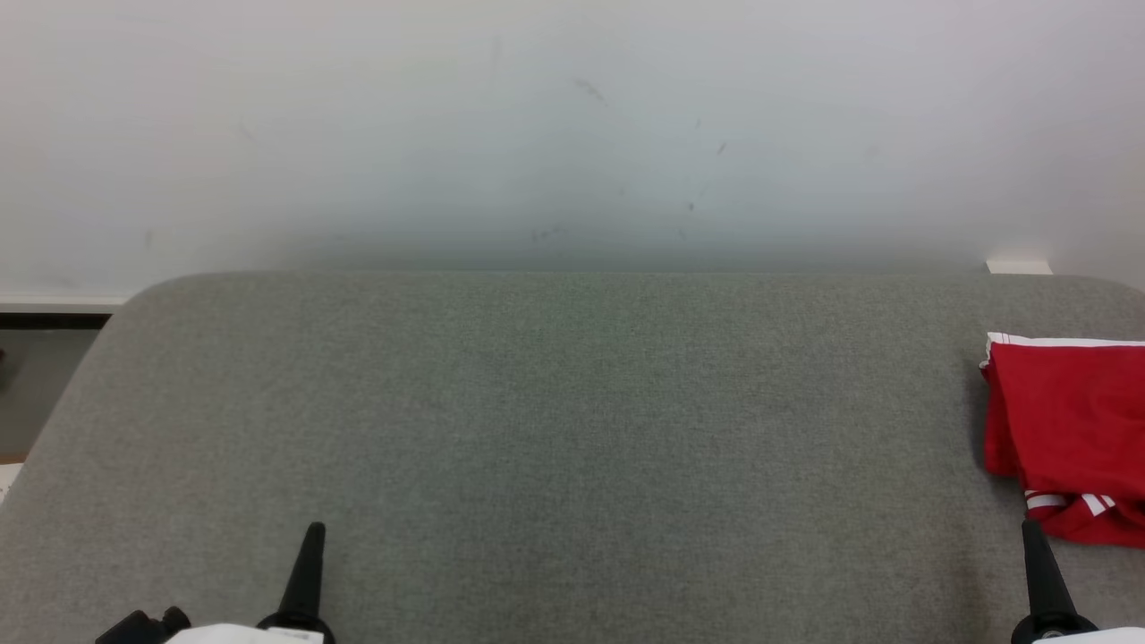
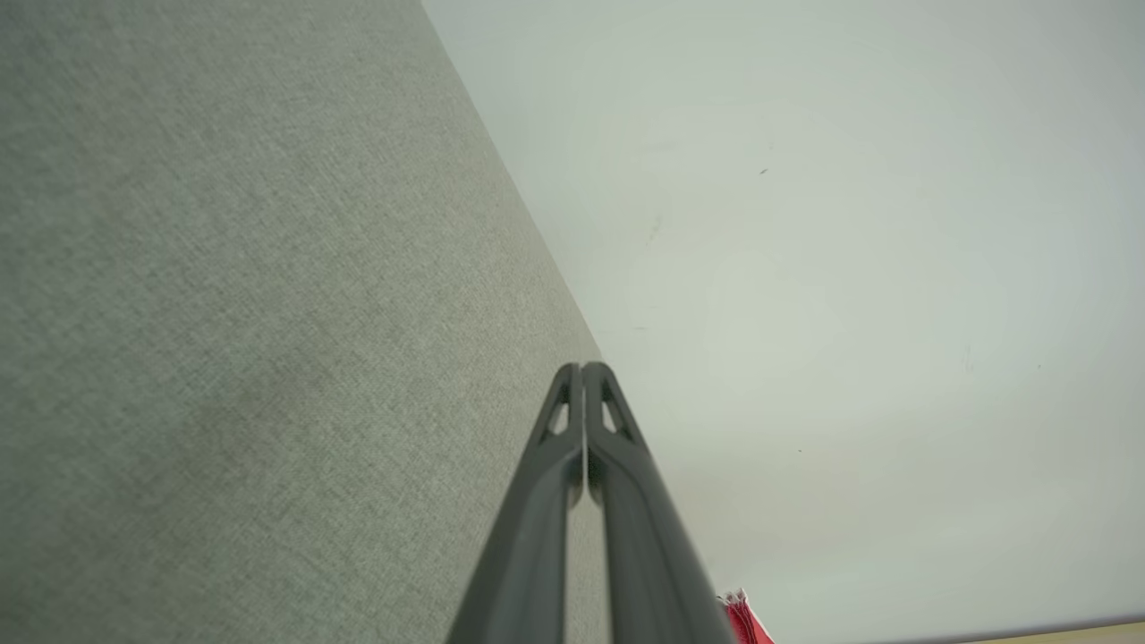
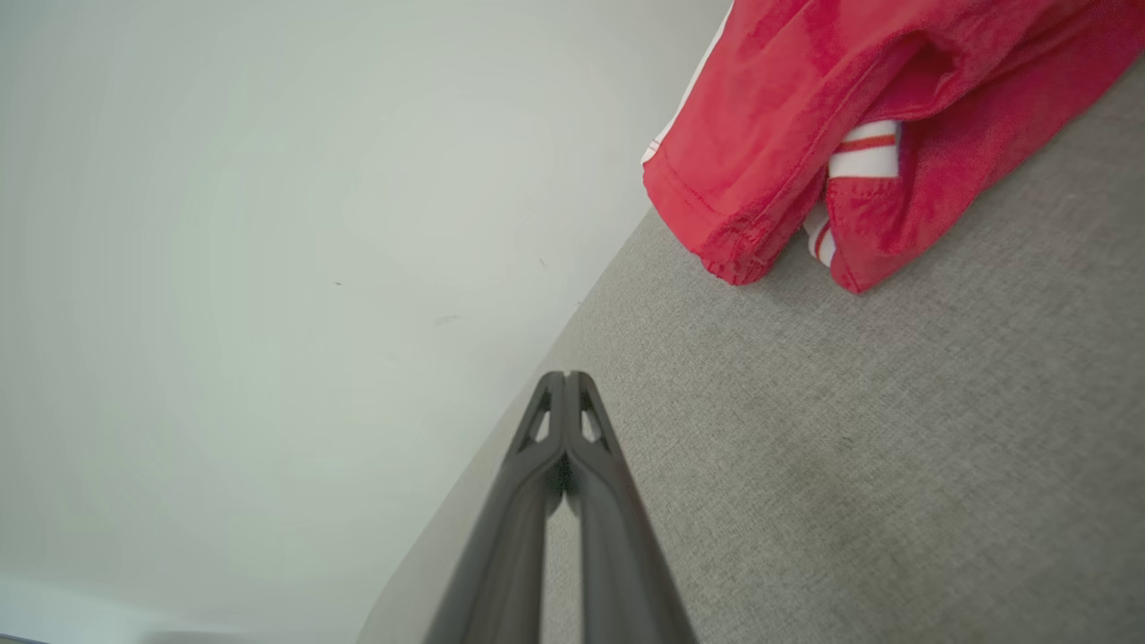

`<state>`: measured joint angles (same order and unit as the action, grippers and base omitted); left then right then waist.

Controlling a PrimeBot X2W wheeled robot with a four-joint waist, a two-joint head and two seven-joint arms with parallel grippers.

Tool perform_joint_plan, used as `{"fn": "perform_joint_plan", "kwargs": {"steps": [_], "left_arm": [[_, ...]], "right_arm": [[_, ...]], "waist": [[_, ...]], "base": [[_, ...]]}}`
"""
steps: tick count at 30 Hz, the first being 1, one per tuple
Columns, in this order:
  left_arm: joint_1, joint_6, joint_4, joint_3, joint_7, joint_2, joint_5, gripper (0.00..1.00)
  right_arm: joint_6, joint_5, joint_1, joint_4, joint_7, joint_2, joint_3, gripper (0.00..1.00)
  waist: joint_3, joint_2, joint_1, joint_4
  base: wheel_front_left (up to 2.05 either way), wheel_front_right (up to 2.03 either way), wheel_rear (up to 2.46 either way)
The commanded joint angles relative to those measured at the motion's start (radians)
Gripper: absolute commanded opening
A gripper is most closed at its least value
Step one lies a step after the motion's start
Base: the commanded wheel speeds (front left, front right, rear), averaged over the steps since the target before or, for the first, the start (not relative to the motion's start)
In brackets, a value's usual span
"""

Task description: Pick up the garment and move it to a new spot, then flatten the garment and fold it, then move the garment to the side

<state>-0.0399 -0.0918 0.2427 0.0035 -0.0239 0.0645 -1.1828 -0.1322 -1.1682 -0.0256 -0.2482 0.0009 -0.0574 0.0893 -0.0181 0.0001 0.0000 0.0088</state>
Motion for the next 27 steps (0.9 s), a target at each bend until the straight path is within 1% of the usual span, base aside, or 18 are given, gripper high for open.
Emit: {"fn": "perform_joint_plan", "kwargs": {"steps": [1, 27], "left_arm": [[-0.02, -0.006, -0.009, 0.009, 0.006, 0.009, -0.028, 0.0], [-0.052, -0.022, -0.007, 0.047, 0.065, 0.012, -0.266, 0.0]], "right_arm": [[0.002, -0.025, -0.025, 0.006, 0.008, -0.001, 0.005, 0.0], [0.002, -0.255, -0.065, 0.0, 0.068, 0.004, 0.018, 0.0]], "waist": [[0.0, -0.0001, 0.0, 0.0], [0.009, -0.0001, 0.0, -0.004]], "base": [[0.0, 0.0, 0.0], [0.0, 0.0, 0.0]]}}
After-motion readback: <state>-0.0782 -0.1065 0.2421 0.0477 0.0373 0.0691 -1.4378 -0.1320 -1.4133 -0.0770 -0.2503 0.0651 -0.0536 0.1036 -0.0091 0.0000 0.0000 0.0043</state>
